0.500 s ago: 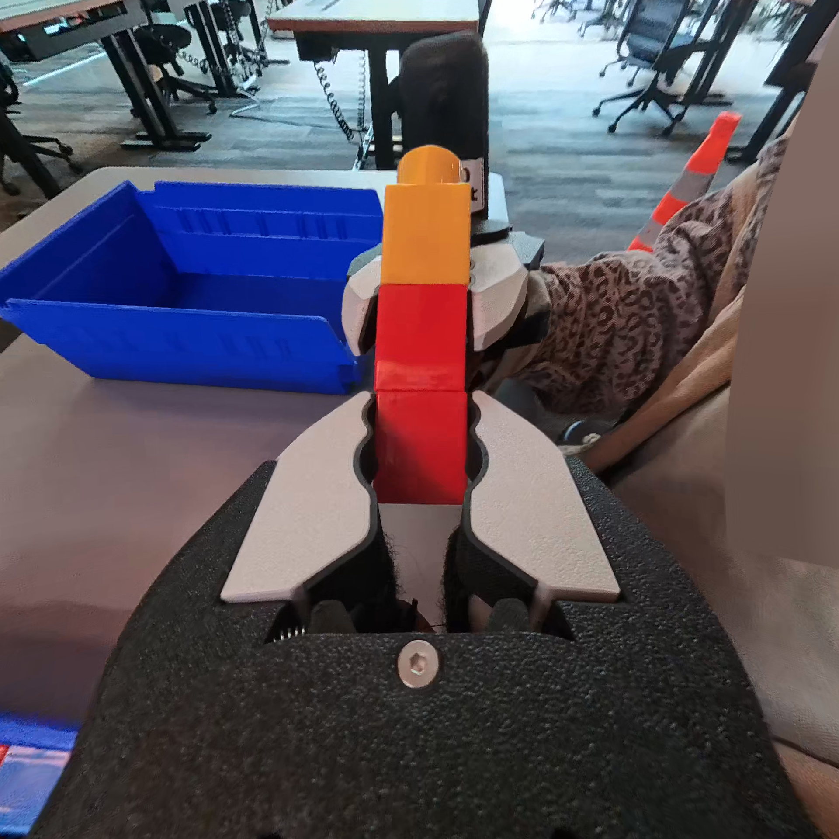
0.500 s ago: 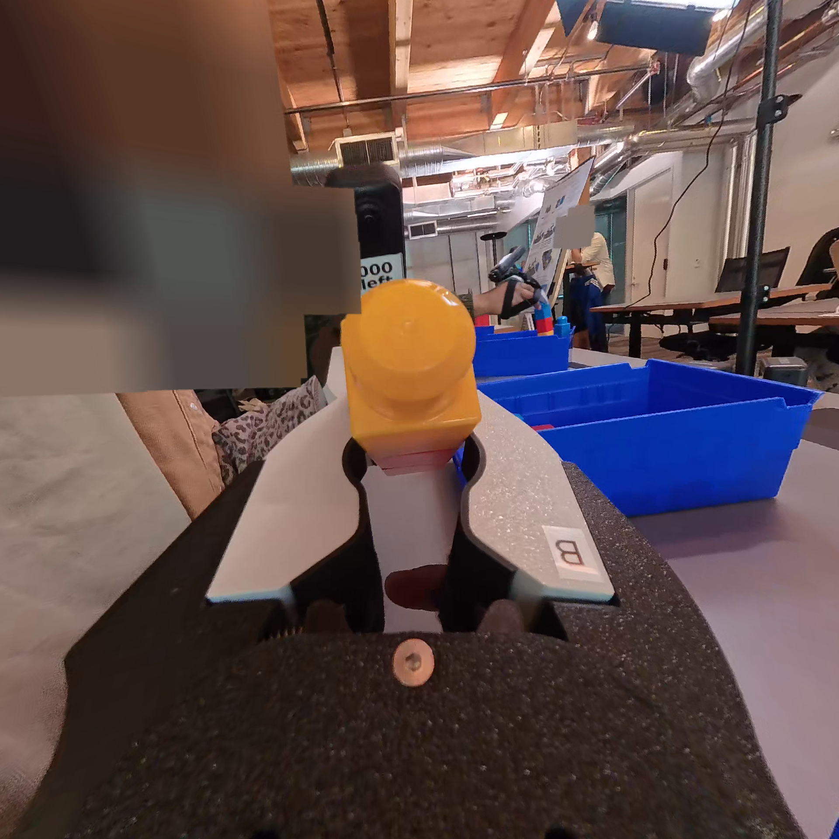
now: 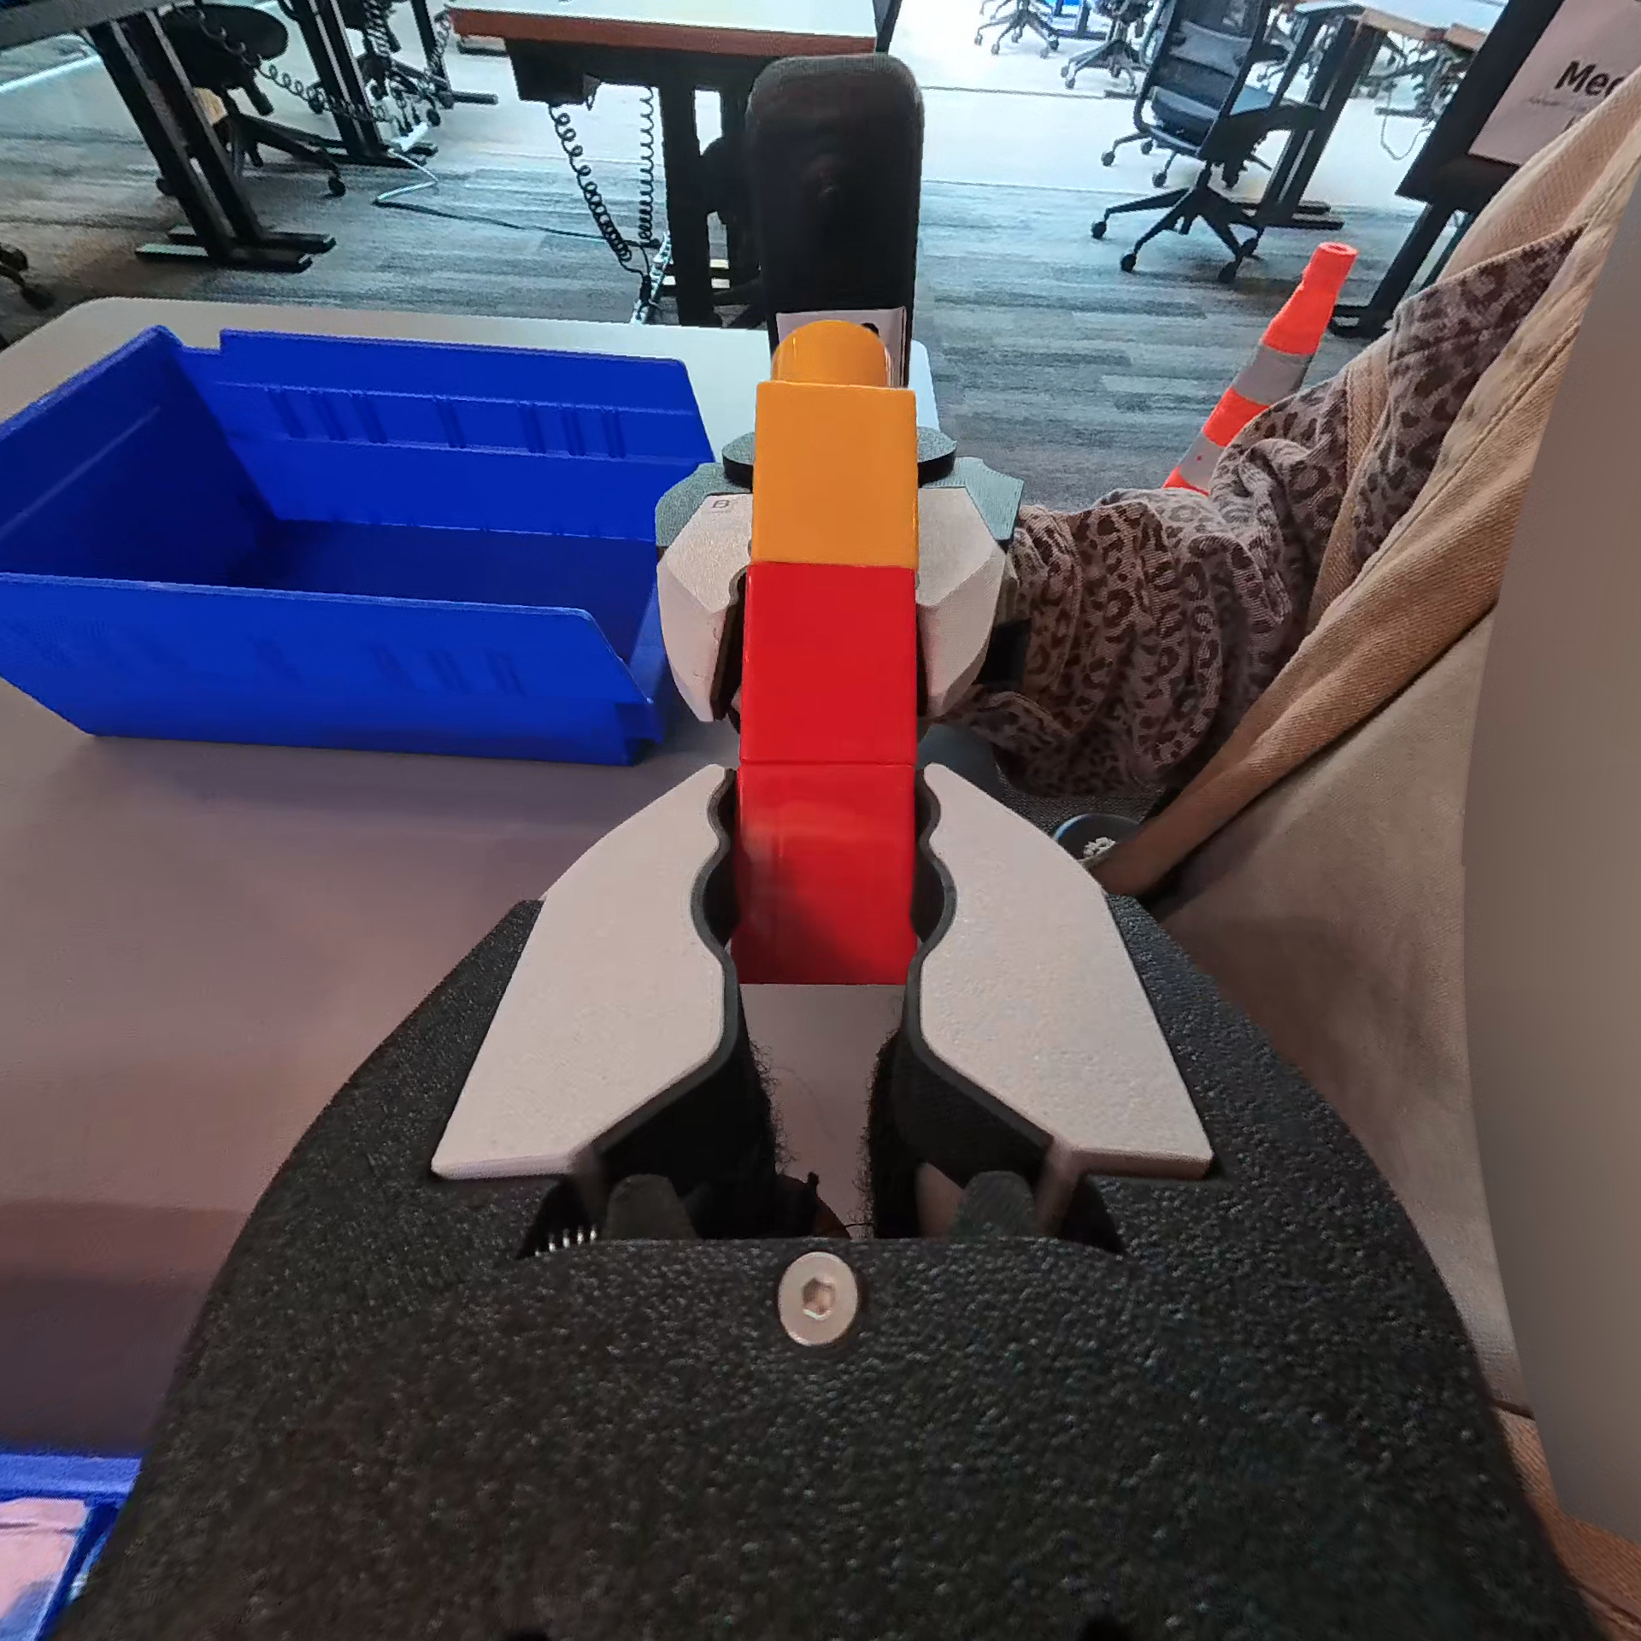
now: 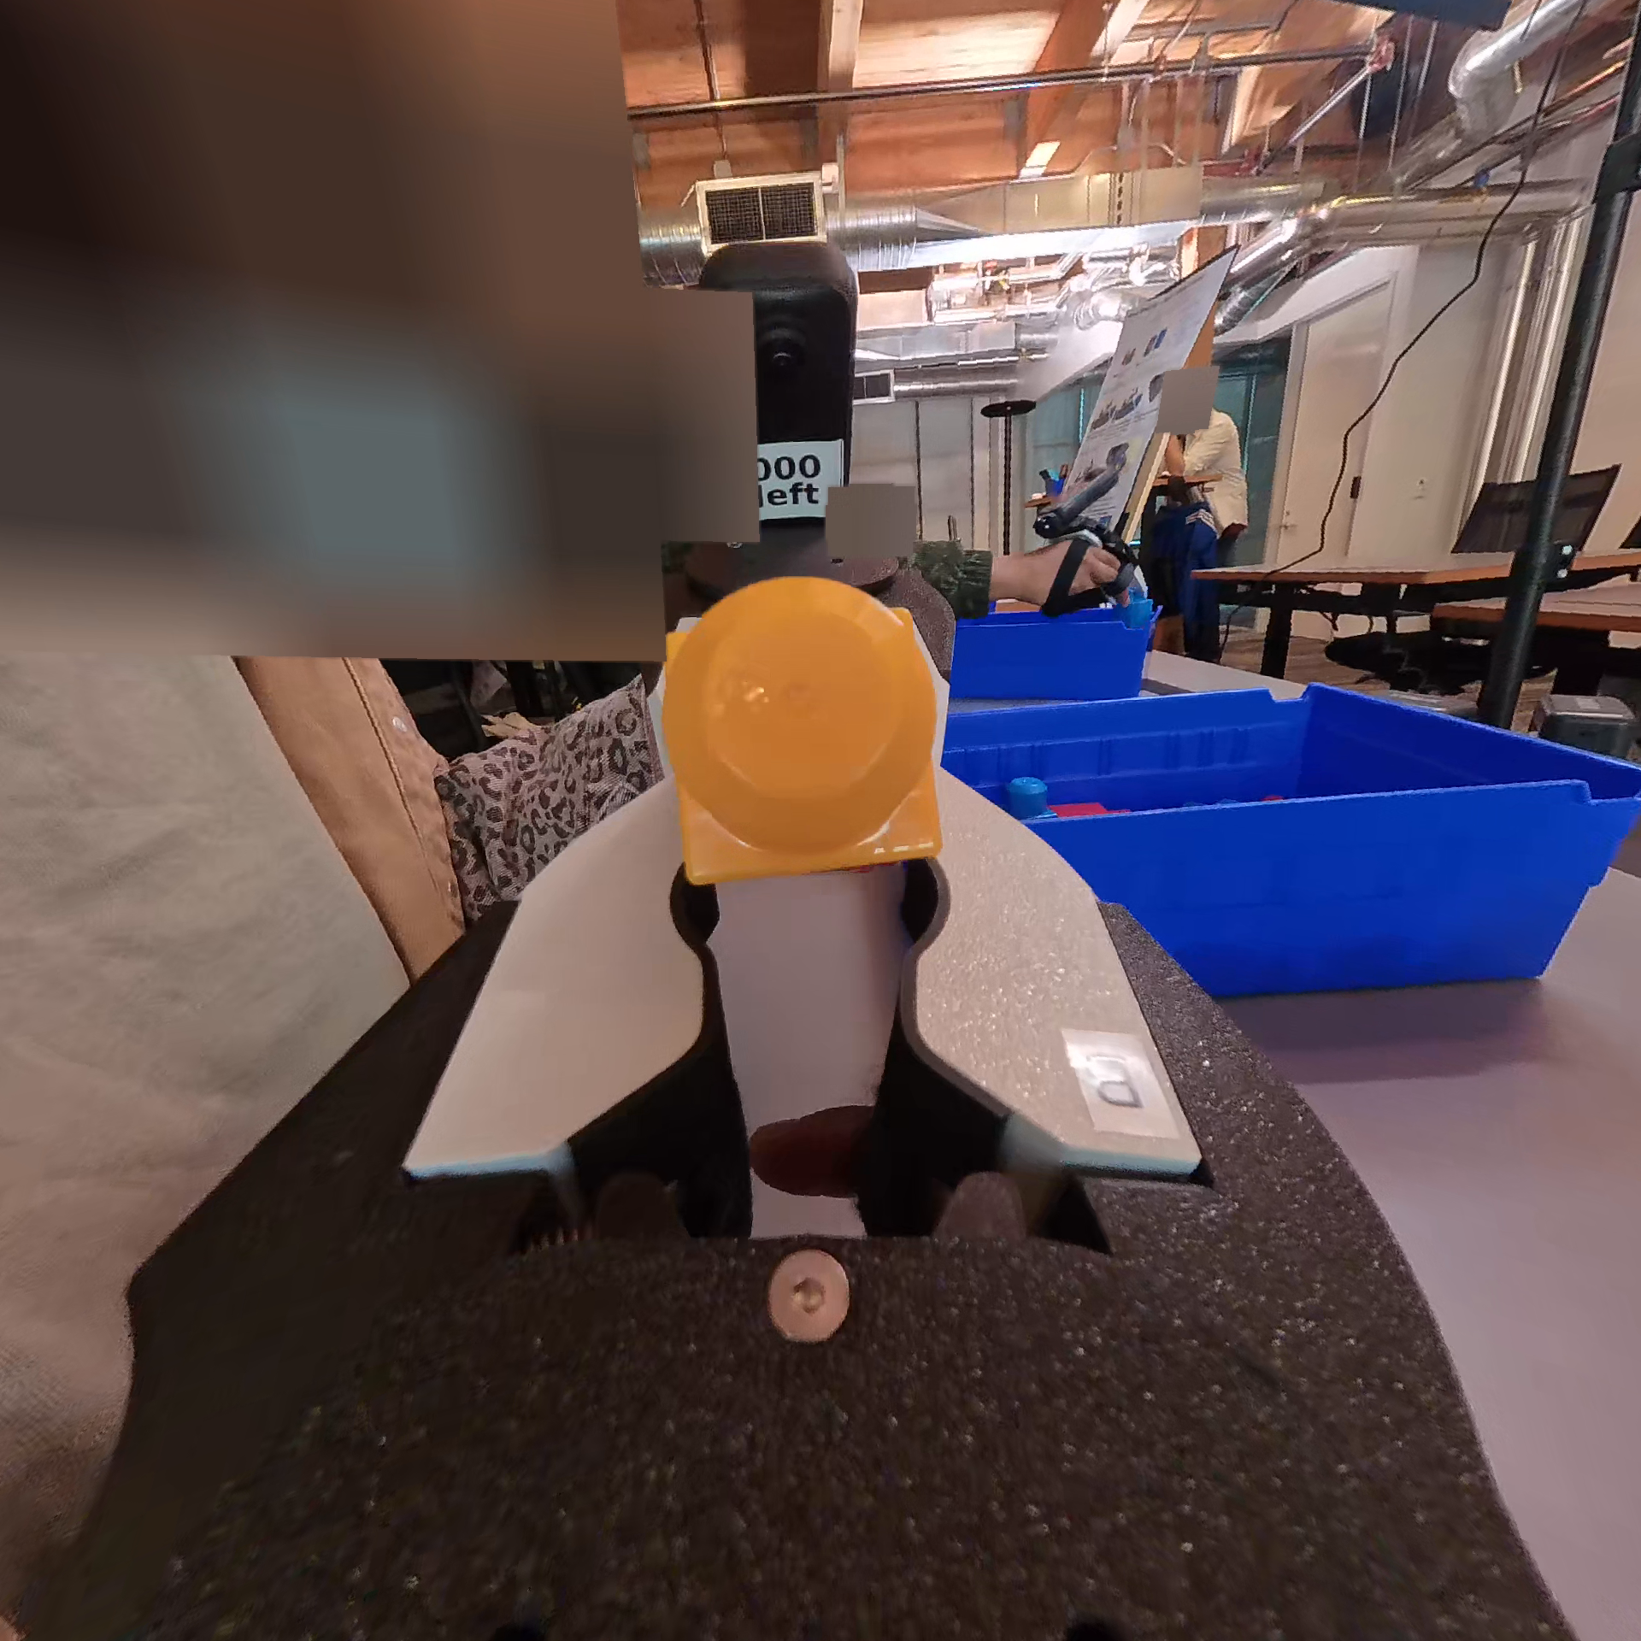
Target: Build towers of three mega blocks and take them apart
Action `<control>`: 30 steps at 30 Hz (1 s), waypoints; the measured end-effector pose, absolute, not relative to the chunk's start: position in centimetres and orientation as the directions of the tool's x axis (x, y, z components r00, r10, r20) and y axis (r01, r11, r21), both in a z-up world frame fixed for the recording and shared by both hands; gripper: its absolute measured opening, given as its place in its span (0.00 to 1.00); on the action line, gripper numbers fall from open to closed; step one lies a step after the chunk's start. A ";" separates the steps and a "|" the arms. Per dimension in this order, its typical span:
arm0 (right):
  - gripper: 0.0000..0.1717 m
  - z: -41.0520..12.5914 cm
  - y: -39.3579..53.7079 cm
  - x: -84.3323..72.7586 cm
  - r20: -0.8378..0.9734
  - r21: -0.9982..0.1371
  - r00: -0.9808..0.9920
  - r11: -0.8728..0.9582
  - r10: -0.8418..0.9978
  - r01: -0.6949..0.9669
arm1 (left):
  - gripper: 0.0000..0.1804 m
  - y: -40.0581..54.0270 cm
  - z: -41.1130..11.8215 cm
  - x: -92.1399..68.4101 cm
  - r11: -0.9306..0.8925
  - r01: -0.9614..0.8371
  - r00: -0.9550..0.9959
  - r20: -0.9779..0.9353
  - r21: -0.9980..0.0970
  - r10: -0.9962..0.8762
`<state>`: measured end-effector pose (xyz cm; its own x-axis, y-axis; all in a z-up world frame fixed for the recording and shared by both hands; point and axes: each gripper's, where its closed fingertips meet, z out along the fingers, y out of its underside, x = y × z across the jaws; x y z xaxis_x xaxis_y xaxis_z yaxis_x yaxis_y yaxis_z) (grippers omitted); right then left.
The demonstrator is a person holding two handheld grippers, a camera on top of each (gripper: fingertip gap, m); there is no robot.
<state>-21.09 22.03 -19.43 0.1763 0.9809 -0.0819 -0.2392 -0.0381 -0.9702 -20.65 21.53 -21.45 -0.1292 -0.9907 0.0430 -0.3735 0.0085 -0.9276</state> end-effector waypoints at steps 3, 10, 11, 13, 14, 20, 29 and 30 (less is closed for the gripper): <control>0.23 -19.4 22.0 -21.1 -0.078 -0.971 0.180 -0.034 0.981 -0.236 | 0.20 21.5 -21.4 -20.7 0.023 -0.374 -0.128 0.028 -0.927 -0.991; 0.23 -19.2 21.9 -21.0 -0.076 -0.970 0.175 -0.031 0.982 -0.243 | 0.20 21.4 -21.1 -20.6 0.041 -0.369 -0.123 0.005 -0.928 -0.992; 0.23 -19.2 21.9 -21.0 -0.075 -0.969 0.176 -0.030 0.982 -0.245 | 0.20 21.4 -21.1 -20.6 0.040 -0.368 -0.124 0.006 -0.929 -0.992; 0.23 -19.1 21.9 -21.0 -0.083 -0.967 0.168 -0.038 0.982 -0.254 | 0.20 21.3 -21.0 -20.5 0.025 -0.358 -0.130 0.024 -0.933 -0.991; 0.23 -19.2 21.8 -21.2 -0.082 -0.969 0.166 -0.040 0.983 -0.243 | 0.21 21.1 -20.9 -20.5 0.018 -0.354 -0.146 0.036 -0.935 -0.989; 0.24 -19.4 21.5 -21.6 -0.088 -0.975 0.145 -0.056 0.985 -0.216 | 0.22 20.5 -21.5 -20.1 0.030 -0.379 -0.166 0.036 -0.925 -0.985; 0.18 -18.4 21.8 -20.0 -0.096 -0.956 0.155 -0.048 0.983 -0.289 | 0.22 20.7 -21.3 -20.2 0.034 -0.367 -0.163 0.028 -0.930 -0.986; 0.18 -18.4 22.0 -19.9 -0.088 -0.958 0.174 -0.036 0.981 -0.286 | 0.21 20.8 -21.3 -20.3 0.037 -0.366 -0.156 0.022 -0.930 -0.987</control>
